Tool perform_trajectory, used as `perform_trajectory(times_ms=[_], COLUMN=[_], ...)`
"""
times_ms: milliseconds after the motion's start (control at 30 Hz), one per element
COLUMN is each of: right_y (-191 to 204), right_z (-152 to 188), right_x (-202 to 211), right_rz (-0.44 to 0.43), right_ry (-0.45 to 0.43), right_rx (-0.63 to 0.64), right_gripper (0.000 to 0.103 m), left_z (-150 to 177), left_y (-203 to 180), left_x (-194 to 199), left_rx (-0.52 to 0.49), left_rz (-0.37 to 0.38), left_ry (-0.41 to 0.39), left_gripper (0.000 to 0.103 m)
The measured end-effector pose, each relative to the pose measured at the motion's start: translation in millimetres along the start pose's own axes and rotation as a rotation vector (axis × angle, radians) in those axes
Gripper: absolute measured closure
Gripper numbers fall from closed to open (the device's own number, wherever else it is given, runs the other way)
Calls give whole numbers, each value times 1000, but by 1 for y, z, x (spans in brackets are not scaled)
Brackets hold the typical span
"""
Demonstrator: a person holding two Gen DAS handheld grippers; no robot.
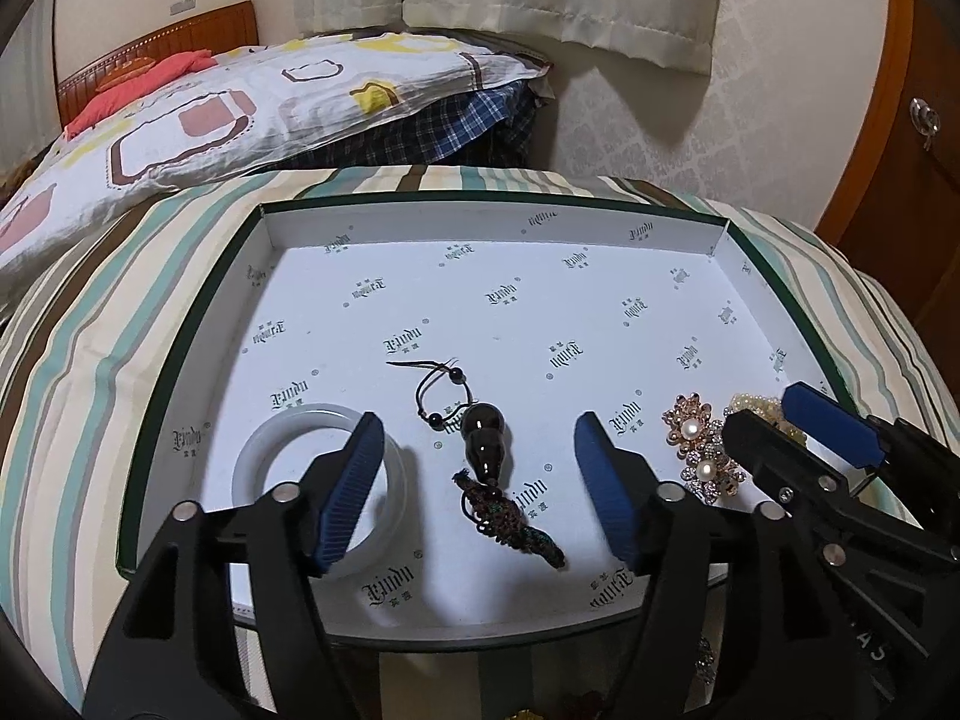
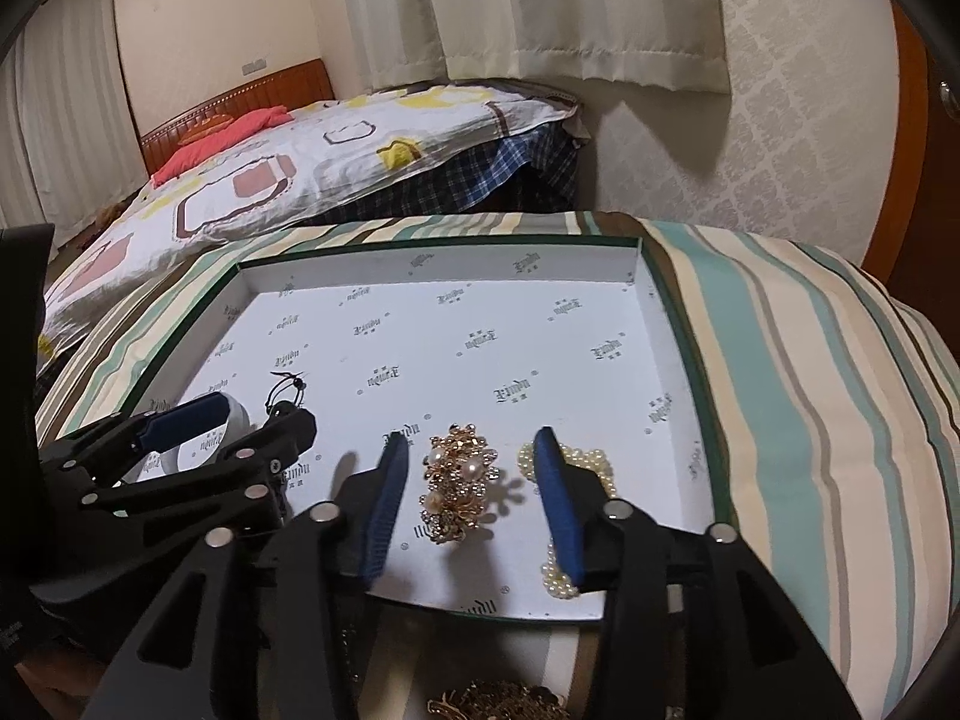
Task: Organize jewelry
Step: 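Carry brooch and black pendant into the green box while both tools open to release, then withdraw both open tools from the box back over the table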
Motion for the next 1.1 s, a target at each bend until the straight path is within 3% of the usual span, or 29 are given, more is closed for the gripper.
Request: perform_trajectory(times_ms=[300, 567, 1100], right_y=[-5, -5, -5], right_z=[-3, 2, 48], right_x=[16, 44, 91], right_rz=[8, 16, 31], right_ry=[-30, -58, -57], right_rx=[-14, -23, -39], right_gripper=[53, 53, 53], left_z=[-1, 4, 63], left_y=[0, 13, 61], left_x=[18, 62, 130], left_rx=[-1, -8, 24], left_rz=[9, -14, -78], left_ry=[-28, -104, -122], left_gripper=[27, 25, 25])
Point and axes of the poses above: each gripper's, at about its wrist camera, not at the fingertips, and x roughly against the way its jaws point, y to its left, z to its underside, the point moved 9 cm from there along -x, roughly the way its jaws point
